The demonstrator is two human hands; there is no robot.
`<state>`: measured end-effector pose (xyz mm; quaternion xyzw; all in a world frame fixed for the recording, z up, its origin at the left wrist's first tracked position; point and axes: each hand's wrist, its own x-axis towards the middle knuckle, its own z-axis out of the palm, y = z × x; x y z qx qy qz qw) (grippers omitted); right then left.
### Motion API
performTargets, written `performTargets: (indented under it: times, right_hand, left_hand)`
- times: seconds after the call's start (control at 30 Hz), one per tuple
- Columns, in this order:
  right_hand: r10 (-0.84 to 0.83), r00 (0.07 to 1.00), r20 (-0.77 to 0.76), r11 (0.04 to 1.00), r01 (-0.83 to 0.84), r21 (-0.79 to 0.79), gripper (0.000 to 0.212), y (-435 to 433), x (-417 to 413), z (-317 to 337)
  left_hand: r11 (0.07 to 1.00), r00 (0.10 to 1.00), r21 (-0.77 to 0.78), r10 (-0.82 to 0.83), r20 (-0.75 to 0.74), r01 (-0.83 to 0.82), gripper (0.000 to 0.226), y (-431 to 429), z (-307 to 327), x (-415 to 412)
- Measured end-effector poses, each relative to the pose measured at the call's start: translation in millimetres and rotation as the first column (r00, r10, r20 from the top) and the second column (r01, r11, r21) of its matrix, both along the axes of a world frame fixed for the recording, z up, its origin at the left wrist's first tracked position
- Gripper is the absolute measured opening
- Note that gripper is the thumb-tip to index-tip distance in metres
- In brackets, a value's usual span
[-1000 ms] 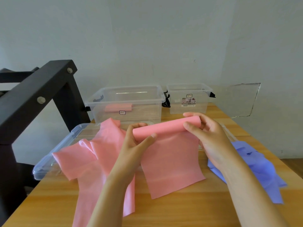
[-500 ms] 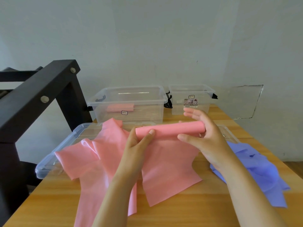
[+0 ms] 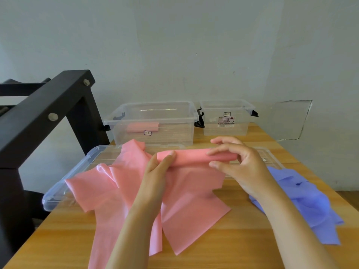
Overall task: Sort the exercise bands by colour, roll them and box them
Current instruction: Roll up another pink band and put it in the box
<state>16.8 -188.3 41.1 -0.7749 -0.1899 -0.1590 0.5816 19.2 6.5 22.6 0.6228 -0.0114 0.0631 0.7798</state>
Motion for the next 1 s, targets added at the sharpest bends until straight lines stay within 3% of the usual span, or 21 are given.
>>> performTargets:
  times: [0.13, 0.63, 1.0]
  right_hand:
    - [0.004, 1.0, -0.011, 1.0, -0.004, 0.009, 0.029, 0.9, -0.4, 0.2]
    - [-0.041, 0.994, -0.103, 0.999, 0.043, 0.015, 0.025, -4.4, -5.2, 5.9]
    - [-0.009, 0.986, -0.166, 0.993, 0.028, 0.114, 0.017, -3.6, -7.8, 9.6]
  left_hand:
    - [0.999, 1.0, -0.04, -0.015, -0.019, 0.015, 0.054, 0.4, -0.5, 1.1]
    - [0.997, 0.999, -0.054, -0.051, -0.01, 0.051, 0.044, 3.1, -5.0, 3.4]
    - [0.995, 0.995, -0.038, -0.095, 0.011, 0.095, 0.054, 4.8, -6.7, 5.4]
